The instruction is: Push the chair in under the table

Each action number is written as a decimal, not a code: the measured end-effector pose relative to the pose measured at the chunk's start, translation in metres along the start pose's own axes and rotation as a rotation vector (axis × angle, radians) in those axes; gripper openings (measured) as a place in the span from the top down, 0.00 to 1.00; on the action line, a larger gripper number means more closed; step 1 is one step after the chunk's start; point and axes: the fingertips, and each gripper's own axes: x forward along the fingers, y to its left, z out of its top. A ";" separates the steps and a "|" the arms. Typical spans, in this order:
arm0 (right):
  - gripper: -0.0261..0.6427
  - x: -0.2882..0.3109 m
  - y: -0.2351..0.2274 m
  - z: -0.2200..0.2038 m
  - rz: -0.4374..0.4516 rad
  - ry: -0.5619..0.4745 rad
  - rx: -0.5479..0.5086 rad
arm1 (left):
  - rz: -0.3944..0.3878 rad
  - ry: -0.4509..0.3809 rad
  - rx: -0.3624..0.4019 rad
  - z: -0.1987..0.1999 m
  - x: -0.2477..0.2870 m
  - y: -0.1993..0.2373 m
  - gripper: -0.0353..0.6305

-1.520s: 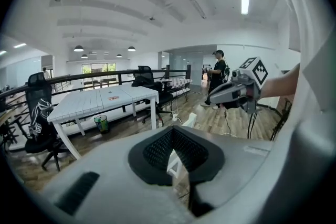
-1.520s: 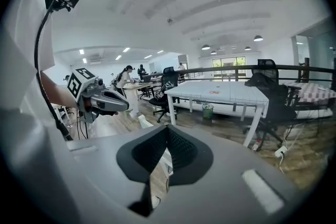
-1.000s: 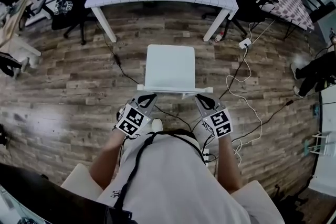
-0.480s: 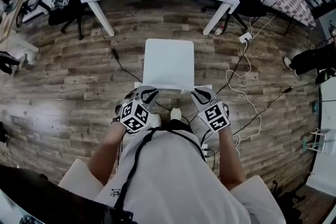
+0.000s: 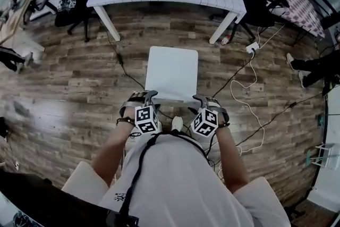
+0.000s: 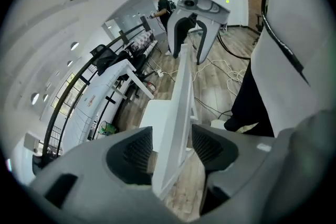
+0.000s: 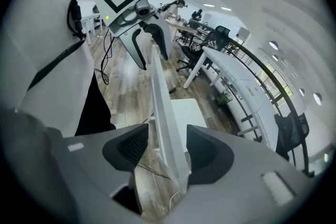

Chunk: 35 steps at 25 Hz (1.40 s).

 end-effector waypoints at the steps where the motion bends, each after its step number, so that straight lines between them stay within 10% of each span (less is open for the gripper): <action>1: 0.60 0.004 0.000 -0.002 0.010 0.022 -0.031 | -0.009 0.023 0.013 -0.002 0.004 -0.001 0.59; 15: 0.68 0.032 0.003 -0.011 0.119 0.154 -0.201 | -0.077 0.244 0.155 -0.023 0.041 -0.006 0.58; 25: 0.79 0.045 -0.002 -0.017 0.168 0.216 -0.299 | -0.088 0.263 0.186 -0.020 0.051 -0.001 0.79; 35: 0.83 0.051 -0.004 -0.019 0.246 0.192 -0.199 | -0.138 0.309 0.168 -0.018 0.056 0.001 0.80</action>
